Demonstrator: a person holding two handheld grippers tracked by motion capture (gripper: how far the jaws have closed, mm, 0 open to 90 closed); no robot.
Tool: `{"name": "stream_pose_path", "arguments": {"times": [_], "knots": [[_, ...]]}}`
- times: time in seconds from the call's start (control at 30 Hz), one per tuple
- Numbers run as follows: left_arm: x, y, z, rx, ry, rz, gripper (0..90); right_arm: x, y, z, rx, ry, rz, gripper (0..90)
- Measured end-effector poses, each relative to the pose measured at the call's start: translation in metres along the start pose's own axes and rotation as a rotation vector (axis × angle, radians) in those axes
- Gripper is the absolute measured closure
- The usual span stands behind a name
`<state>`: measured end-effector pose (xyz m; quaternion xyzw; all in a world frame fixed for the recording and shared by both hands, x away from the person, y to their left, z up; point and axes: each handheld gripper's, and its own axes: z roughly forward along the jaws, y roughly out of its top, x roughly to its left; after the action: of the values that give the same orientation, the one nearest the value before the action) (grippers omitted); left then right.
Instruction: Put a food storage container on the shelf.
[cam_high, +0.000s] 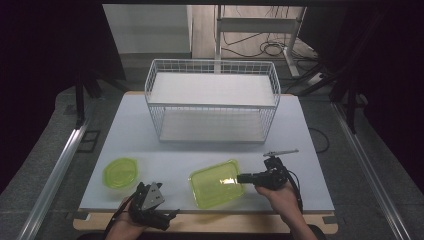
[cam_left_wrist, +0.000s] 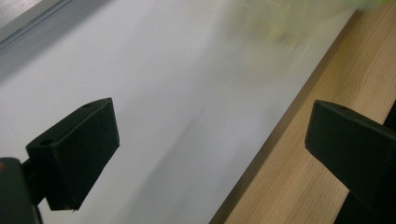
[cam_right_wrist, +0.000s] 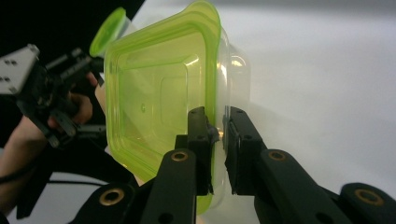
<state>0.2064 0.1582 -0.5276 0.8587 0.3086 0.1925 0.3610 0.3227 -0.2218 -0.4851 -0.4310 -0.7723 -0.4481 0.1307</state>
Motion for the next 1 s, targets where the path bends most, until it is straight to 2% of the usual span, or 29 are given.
{"name": "stream_pose_path", "arguments": {"times": [0.23,0.6,1.0], "knots": [[0.001,0.0,-0.001,-0.007,0.001,-0.011,2.8,0.001,0.012,-0.015,-0.072,0.016,0.01,80.9],[0.001,0.0,-0.001,-0.007,0.003,-0.008,2.8,0.018,0.046,-0.043,-0.175,0.006,-0.026,80.9],[0.001,-0.001,-0.001,-0.004,0.004,-0.004,2.8,0.035,0.085,-0.06,-0.232,-0.005,-0.061,81.0]]}}
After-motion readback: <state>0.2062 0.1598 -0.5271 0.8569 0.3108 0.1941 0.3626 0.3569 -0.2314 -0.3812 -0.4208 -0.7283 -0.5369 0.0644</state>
